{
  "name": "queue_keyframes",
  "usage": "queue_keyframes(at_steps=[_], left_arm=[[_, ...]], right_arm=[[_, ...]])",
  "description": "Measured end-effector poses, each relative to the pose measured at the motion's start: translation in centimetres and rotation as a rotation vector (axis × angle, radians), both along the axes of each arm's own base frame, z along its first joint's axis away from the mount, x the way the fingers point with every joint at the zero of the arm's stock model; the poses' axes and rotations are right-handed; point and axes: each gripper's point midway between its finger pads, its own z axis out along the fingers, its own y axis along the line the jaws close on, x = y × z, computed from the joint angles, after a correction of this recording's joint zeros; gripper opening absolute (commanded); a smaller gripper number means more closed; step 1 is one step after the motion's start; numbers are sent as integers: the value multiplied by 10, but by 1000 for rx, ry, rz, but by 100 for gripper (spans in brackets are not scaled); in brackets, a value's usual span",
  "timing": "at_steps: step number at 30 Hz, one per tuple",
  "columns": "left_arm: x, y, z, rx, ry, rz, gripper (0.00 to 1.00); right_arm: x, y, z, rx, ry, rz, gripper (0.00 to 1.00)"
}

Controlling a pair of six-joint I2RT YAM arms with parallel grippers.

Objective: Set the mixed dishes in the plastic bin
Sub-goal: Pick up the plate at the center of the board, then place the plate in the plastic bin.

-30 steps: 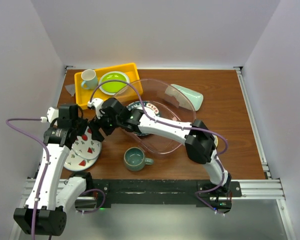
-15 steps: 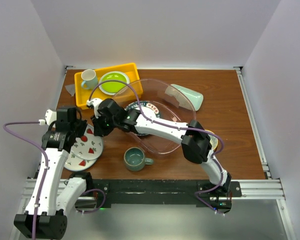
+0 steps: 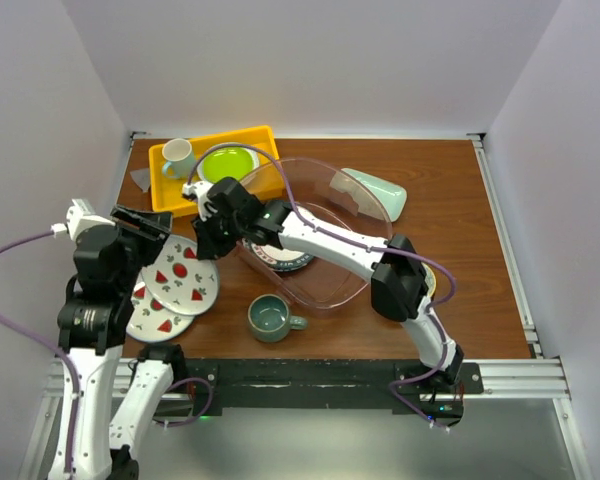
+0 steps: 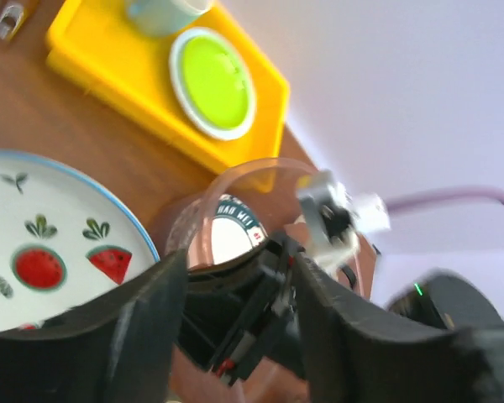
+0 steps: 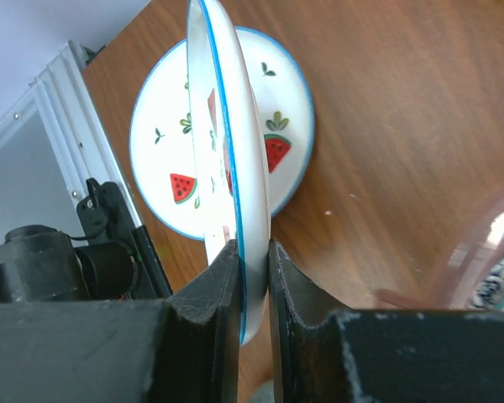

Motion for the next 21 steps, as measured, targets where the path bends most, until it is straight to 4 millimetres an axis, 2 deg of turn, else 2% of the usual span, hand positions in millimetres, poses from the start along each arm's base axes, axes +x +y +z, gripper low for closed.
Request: queue_keyframes(at_steps=[1, 4, 8, 12, 15, 18, 21], left_arm=[[-2, -1, 10, 12, -37, -15, 71], [-8, -5, 39, 64, -141, -66, 74], [-13, -11, 62, 154, -236, -133, 75], [-22, -17, 76, 255, -313, -203, 77], [-31, -21, 86, 315, -384, -240, 77], [-37, -25, 88, 367, -428, -272, 77], [-34, -27, 78, 404, -428, -295, 77]], right_arm=[[2, -3, 1, 0, 2, 0, 0], [12, -15, 15, 20, 2, 4, 0], [21, -39, 58, 96, -8, 23, 0], [27, -71, 117, 213, -54, 48, 0], [27, -97, 151, 291, -91, 68, 0], [29, -119, 171, 351, -112, 87, 0], [35, -137, 175, 387, -106, 95, 0]])
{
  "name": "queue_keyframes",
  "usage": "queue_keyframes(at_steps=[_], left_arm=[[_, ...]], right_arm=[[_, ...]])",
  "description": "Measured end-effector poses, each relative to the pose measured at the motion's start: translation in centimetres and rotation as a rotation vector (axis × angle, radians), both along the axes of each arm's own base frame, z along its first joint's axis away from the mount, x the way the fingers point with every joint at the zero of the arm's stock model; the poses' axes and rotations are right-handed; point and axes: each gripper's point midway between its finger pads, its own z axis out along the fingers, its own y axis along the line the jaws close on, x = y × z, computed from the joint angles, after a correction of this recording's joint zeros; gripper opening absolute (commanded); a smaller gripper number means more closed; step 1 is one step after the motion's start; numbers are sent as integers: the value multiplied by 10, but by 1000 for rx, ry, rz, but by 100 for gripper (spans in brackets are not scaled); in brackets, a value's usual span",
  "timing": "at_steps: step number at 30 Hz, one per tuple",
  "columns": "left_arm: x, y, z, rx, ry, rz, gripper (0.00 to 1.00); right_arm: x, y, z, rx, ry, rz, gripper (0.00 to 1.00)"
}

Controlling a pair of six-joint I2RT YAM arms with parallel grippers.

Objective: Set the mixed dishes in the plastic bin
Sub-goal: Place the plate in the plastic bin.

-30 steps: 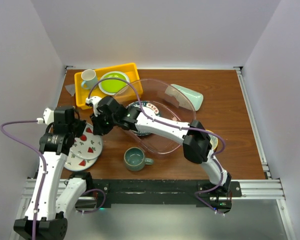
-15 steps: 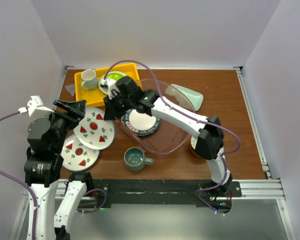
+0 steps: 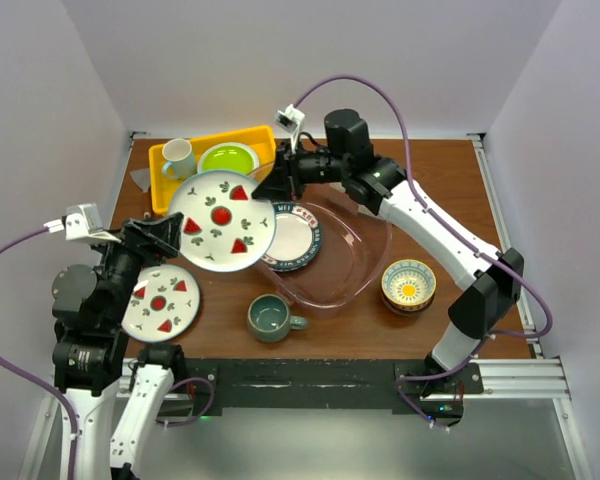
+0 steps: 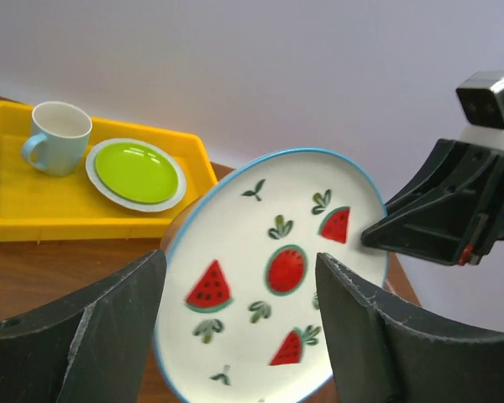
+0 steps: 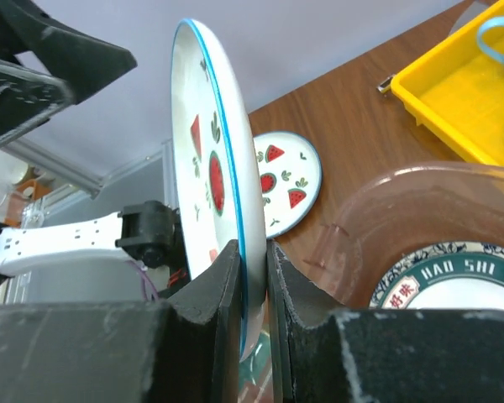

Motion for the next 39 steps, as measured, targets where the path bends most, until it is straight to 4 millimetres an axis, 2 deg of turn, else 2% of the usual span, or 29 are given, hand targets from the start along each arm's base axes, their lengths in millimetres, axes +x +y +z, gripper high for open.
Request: queue_keyframes(at_steps=[3, 11, 17, 26, 39], left_arm=[[6, -1, -17, 29, 31, -8, 77], [18, -1, -69, 87, 118, -14, 77], [25, -1, -96, 109, 165, -16, 77], [29, 2, -120, 122, 204, -4, 77], [31, 3, -121, 123, 198, 4, 77]], right_arm=[[9, -17, -9, 14, 30, -10, 0], [49, -64, -36, 30, 109, -122, 0], [65, -86, -35, 66, 107, -180, 0], [74, -102, -33, 102, 106, -211, 0], [82, -114, -52, 93, 137, -247, 0]])
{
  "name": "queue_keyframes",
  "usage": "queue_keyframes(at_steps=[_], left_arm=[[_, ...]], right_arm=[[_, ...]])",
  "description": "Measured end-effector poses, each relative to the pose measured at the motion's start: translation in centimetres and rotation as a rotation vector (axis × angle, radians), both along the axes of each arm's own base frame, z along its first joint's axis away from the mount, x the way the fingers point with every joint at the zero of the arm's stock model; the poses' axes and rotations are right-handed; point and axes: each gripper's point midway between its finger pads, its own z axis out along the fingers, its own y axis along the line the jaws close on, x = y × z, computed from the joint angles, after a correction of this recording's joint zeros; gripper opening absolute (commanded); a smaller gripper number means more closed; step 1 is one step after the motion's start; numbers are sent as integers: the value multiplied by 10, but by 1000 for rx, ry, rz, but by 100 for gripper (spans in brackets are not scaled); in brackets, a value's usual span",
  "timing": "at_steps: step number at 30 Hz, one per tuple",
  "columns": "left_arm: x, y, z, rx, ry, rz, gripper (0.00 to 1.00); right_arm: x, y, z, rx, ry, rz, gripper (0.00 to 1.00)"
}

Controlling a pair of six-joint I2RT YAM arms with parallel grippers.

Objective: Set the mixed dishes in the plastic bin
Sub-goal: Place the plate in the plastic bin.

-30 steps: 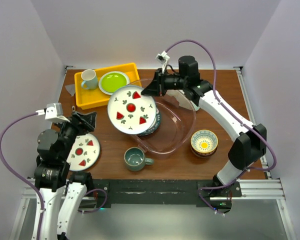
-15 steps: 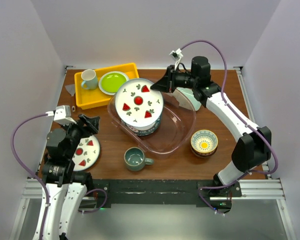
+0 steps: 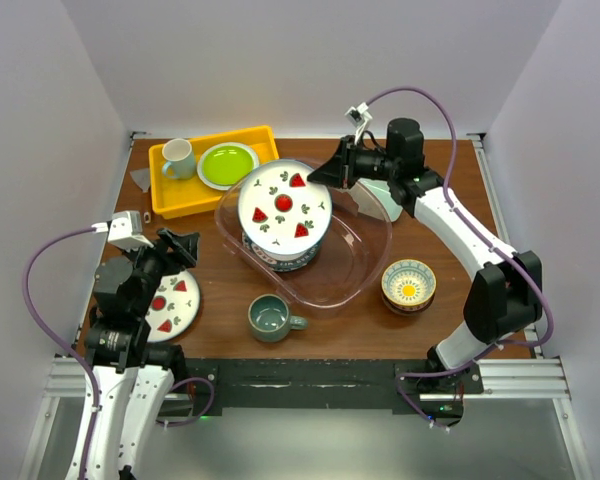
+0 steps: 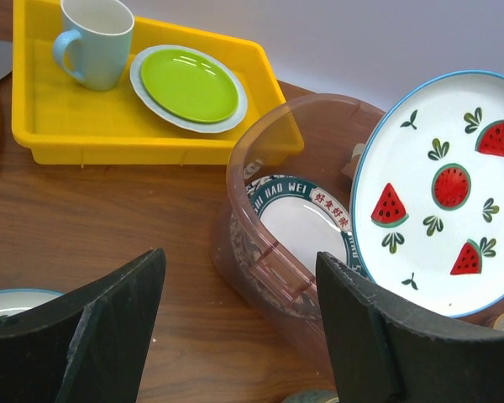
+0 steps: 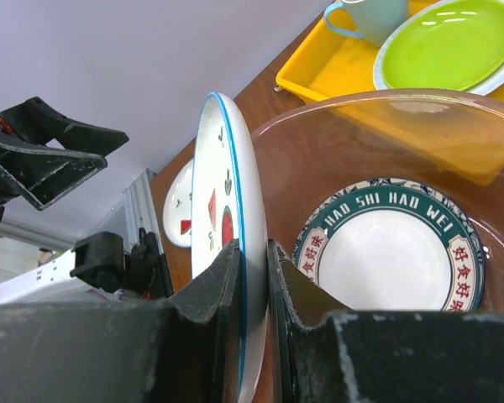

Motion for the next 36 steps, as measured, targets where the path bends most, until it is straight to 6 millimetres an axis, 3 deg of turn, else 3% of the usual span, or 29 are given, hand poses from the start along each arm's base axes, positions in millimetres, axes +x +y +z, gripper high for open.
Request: queue_keyframes(at_steps=[11, 22, 36], left_arm=[[0, 0, 0, 0, -2, 0, 77], [2, 0, -6, 1, 9, 0, 78], [2, 0, -6, 1, 8, 0, 78]], right_arm=[[2, 0, -7, -1, 5, -2, 0], [6, 1, -29, -18, 45, -4, 0], [11, 1, -37, -26, 53, -20, 0]])
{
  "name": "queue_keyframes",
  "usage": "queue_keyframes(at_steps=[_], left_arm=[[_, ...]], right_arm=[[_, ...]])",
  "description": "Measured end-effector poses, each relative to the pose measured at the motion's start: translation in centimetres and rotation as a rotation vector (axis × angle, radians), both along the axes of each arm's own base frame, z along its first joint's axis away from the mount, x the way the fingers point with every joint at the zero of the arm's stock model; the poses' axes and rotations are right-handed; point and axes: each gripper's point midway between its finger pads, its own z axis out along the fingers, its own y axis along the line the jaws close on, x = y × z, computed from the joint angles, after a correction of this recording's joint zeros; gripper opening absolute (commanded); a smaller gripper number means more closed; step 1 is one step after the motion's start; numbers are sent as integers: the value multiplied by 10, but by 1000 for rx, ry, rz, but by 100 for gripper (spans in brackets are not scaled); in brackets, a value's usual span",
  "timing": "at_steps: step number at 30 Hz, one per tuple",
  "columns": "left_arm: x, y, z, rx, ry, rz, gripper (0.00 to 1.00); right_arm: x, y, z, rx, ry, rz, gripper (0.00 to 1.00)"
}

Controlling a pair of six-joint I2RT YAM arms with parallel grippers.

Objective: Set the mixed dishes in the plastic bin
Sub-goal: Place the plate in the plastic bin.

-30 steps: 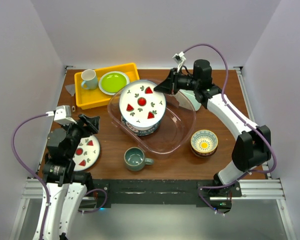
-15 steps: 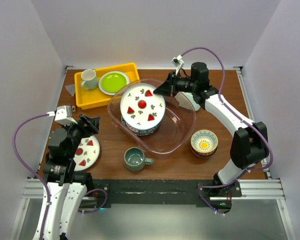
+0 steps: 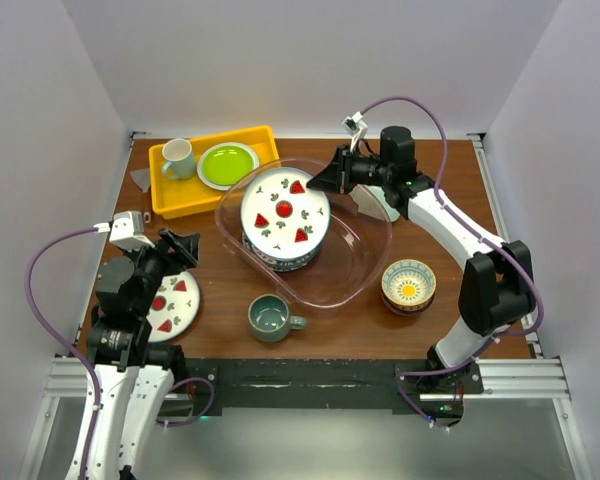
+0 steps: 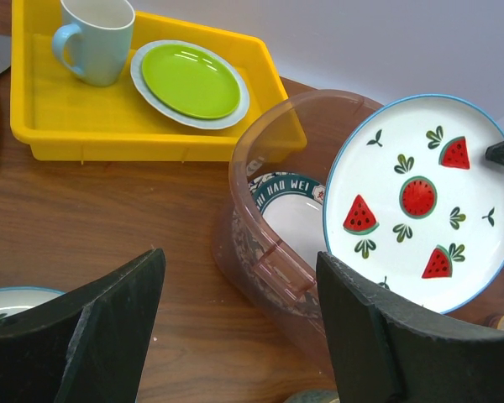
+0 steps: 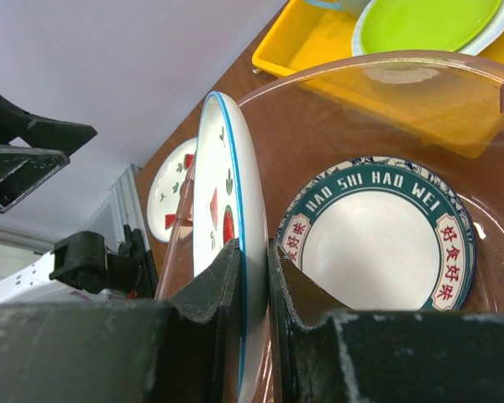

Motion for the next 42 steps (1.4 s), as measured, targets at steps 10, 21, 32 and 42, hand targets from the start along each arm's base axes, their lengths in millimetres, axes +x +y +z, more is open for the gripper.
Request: queue_keyframes(at_steps=[10, 21, 32, 42], left_arm=[[0, 0, 0, 0, 0, 0, 78], [0, 0, 0, 0, 0, 0, 78], [0, 0, 0, 0, 0, 0, 78], [1, 0, -1, 0, 5, 0, 78]], right_arm=[[2, 0, -14, -13, 22, -3, 0], [7, 1, -27, -29, 38, -7, 0], [29, -1, -77, -105, 102, -74, 0], [44, -1, -135, -235, 169, -131, 25]])
